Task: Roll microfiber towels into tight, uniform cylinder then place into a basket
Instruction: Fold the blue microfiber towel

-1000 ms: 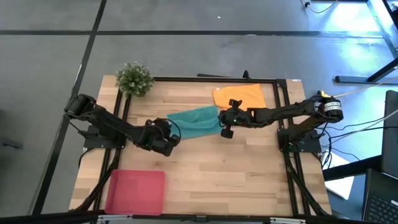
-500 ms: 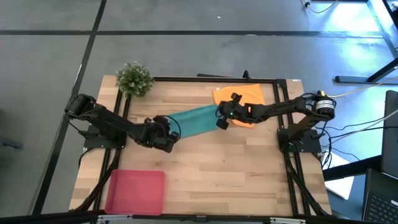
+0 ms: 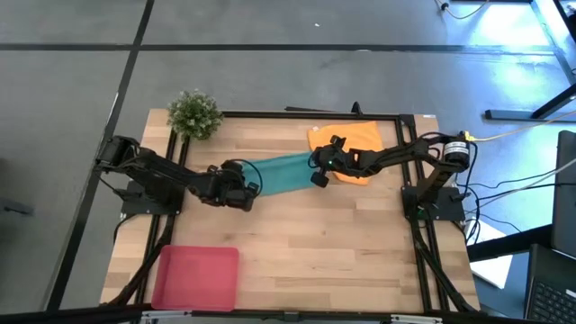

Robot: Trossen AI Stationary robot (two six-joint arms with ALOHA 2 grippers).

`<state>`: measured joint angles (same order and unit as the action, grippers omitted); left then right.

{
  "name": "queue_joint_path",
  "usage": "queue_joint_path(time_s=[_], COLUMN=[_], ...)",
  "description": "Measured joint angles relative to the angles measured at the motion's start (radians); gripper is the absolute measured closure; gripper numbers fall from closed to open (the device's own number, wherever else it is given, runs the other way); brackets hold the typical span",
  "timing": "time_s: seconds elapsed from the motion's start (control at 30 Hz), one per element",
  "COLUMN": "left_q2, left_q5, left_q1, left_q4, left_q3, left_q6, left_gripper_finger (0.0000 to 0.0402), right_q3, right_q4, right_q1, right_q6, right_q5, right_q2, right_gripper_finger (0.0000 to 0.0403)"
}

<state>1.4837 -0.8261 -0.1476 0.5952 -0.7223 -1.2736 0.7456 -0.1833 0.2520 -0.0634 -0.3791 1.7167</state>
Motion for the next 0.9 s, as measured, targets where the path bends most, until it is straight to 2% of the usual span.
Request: queue_joint_path(time_s=[0.6, 0.73, 0.9], left_q2=[0.016, 0.016, 0.016], left_q5=[0.007, 0.038, 0.078], left_q1=[0.107, 0.121, 0.137], left_q4=[-0.005, -0.005, -0.003], left_q3=[0.0, 0.0, 0.0], left_q6=[0.07, 0.08, 0.081], left_gripper_finger=[0.0402, 0.0402, 0.0402], right_q3=[0.0, 0.0, 0.0], right_q4=[-0.001, 0.0, 0.005], right_q1=[0.001, 0.001, 0.001], right_q6=[0.006, 0.005, 0.003], right_q5=[0.017, 0.019, 0.076], right_q2=[-0.004, -0.004, -0.004], right_gripper_finger=[0.0402, 0.0389, 0.0367])
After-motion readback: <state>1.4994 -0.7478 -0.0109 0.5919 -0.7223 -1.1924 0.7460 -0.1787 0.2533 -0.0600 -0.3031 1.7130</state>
